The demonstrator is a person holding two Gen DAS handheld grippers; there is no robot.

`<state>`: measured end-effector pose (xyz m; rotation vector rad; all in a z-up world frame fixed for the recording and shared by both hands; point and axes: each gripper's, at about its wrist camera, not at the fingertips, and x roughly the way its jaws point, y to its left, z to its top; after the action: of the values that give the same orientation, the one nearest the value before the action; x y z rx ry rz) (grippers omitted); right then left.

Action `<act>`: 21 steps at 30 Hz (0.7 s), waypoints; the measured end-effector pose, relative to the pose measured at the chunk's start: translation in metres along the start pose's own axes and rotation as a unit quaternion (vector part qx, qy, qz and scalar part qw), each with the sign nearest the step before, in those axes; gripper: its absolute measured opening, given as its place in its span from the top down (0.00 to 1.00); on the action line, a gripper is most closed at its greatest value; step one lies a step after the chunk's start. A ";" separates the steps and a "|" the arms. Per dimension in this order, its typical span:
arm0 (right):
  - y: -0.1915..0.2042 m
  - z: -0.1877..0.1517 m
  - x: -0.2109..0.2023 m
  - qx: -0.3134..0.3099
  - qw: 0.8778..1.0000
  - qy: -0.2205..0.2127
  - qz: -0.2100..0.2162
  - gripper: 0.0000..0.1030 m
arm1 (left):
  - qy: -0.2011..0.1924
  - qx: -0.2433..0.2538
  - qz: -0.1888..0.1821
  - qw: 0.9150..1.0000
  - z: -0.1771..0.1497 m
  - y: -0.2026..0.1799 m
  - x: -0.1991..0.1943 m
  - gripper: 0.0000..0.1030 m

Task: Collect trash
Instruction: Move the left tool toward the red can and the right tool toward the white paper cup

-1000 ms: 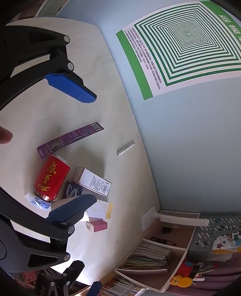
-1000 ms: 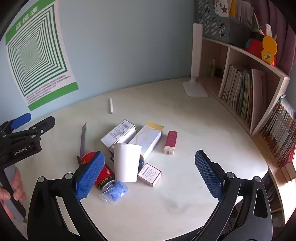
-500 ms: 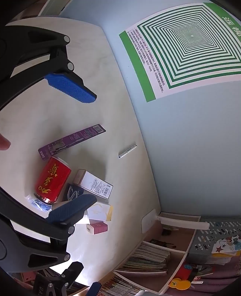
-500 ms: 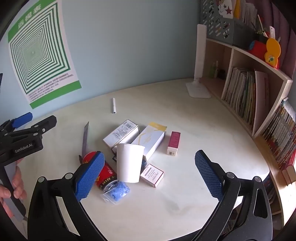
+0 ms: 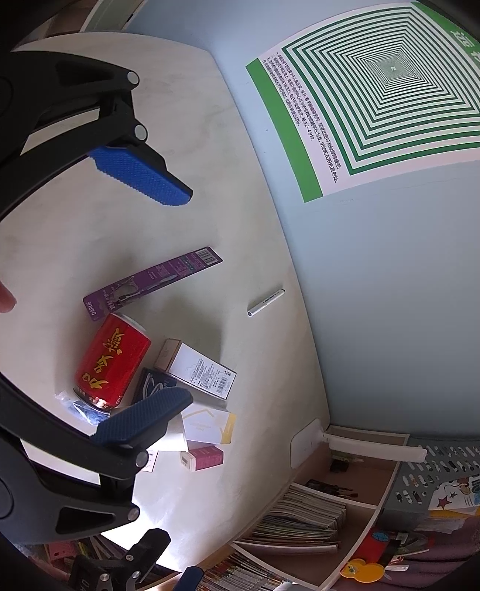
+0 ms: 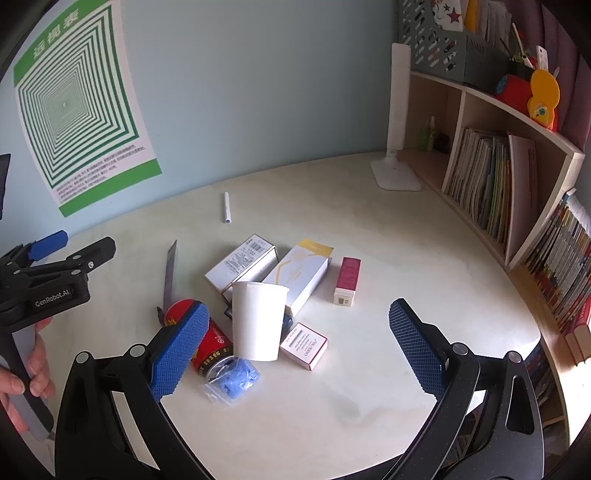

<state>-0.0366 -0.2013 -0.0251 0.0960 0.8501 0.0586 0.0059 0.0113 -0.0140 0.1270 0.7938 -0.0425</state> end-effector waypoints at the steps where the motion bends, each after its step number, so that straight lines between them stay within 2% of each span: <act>1: 0.000 -0.001 0.001 0.001 1.000 0.001 0.001 0.06 | 0.001 -0.001 -0.001 1.000 0.000 0.000 0.001 0.06; 21: 0.004 0.005 0.022 0.011 0.999 0.024 0.022 0.06 | 0.034 -0.001 -0.007 0.999 -0.002 0.006 0.027 0.06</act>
<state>-0.0186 -0.1958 -0.0383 0.1345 0.8977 0.0943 0.0239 0.0180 -0.0335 0.1212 0.8633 -0.0516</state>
